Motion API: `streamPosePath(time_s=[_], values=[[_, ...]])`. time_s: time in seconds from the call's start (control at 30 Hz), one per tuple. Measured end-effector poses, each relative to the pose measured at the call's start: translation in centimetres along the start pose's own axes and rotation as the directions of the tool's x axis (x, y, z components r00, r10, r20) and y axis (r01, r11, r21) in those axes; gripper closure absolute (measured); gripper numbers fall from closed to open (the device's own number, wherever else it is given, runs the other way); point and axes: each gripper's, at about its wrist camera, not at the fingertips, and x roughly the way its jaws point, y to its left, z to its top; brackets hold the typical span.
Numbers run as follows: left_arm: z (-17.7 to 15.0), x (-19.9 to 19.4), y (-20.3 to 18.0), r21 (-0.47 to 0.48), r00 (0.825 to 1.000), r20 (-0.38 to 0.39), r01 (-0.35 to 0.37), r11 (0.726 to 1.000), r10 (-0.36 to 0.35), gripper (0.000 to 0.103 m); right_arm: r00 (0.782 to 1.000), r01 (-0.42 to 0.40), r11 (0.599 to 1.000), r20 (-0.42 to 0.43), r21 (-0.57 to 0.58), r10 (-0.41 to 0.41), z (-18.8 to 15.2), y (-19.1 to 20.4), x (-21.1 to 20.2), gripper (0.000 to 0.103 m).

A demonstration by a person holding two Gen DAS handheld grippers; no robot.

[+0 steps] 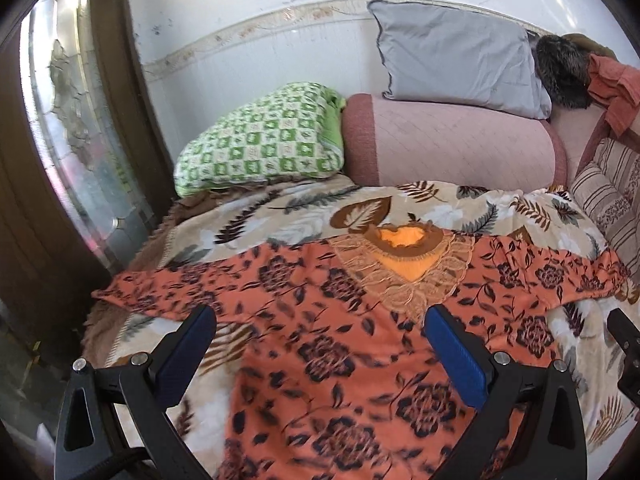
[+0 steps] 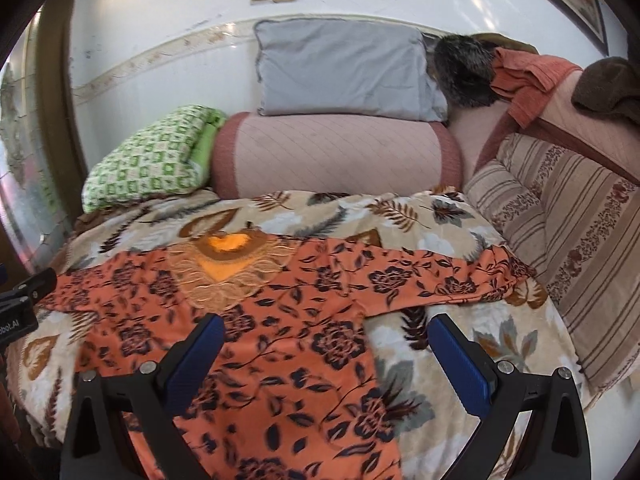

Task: Fold small clothes
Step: 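Grasp the blouse sleeve cuff with the right gripper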

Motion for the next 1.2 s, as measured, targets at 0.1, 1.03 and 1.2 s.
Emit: streamPosePath(time_s=[0.1, 1.03, 1.2], values=[[0.6, 3.8, -0.3, -0.021, 0.999, -0.02, 0.031, 0.999, -0.031, 0.0, 1.0, 0.002, 0.997, -0.012, 0.077, -0.001, 0.0, -4.1, 4.5, 0.0], [-0.8, 21.0, 4.8, -0.121, 0.988, -0.062, -0.151, 0.981, 0.144, 0.0, 0.998, -0.037, 0.331, 0.018, 0.943, 0.058, -3.3, -34.4, 27.7, 0.085], [-0.4, 20.4, 7.1, -0.194, 0.988, -0.071, -0.152, 0.969, 0.141, 0.0, 0.991, -0.125, 0.542, 0.085, 0.831, 0.099, 3.1, -29.0, 25.2, 0.086]])
